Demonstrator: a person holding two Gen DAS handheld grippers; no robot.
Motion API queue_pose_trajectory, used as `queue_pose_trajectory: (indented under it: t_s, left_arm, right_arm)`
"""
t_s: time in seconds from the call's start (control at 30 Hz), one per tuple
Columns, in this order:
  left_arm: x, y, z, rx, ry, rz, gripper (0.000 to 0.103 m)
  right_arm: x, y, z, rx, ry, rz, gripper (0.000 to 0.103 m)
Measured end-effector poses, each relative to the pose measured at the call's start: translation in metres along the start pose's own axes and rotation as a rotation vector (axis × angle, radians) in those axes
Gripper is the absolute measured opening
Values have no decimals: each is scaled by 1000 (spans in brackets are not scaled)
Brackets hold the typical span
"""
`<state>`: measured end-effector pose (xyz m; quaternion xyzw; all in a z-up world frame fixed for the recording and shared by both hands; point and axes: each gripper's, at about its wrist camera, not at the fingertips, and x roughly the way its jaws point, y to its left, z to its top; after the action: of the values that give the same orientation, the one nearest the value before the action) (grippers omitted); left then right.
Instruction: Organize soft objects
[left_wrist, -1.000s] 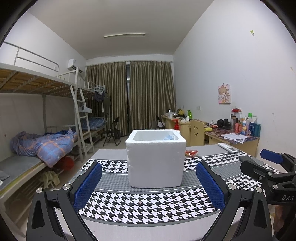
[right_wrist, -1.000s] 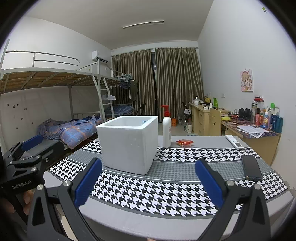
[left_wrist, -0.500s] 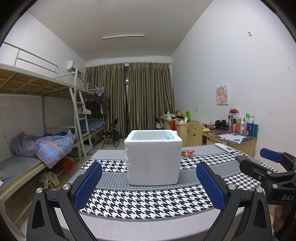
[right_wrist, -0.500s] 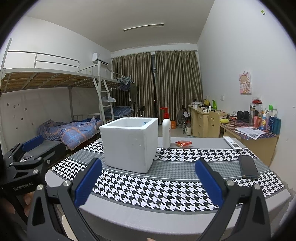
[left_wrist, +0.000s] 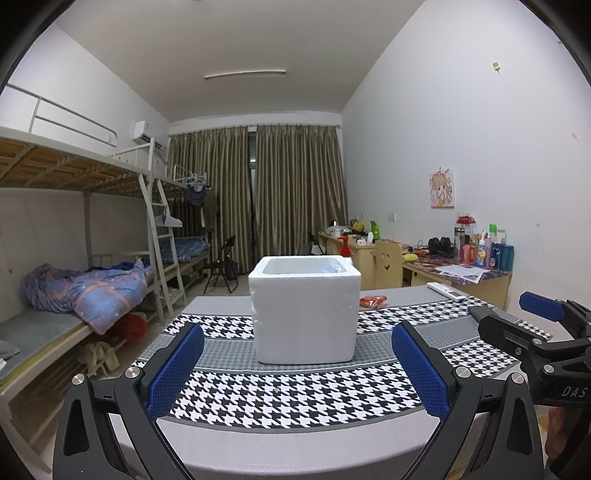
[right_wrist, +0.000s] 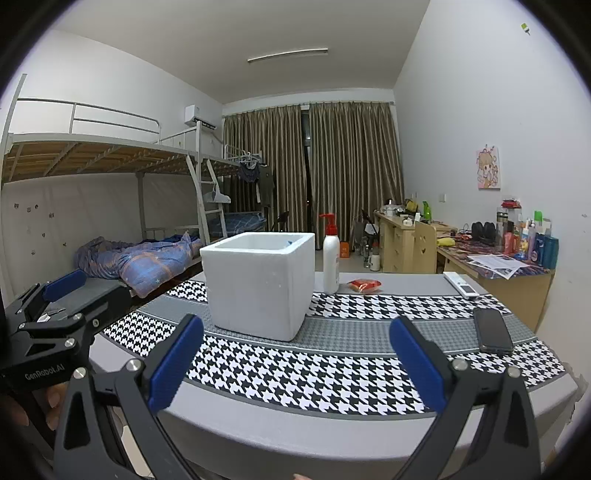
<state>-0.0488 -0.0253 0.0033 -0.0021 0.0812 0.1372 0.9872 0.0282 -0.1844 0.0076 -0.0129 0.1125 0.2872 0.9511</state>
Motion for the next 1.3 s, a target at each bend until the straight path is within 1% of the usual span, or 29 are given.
queue_pose_trajectory:
  t_s: [0.4,0.8,0.9,1.07,1.3]
  left_arm:
    - [0,0,-7,2,13,6,102]
    - [-2,3,-11,-6,4,21,102]
    - [-1,2,-12,-12,-3,29,102]
    - [-3,2,-15,-12,-18,45,102]
    - [-2,0,-18,-9,-23,56,102]
  right_arm:
    - [-1,0,-3,6,3,-1,102]
    - [-3,0,-11,6,4,-8,102]
    - [-4,1,-13,10,-1,-9,102]
    - [-9,4,-16,3,-39,-36,102]
    - [-10,3,-19,-8,-54,-29,102]
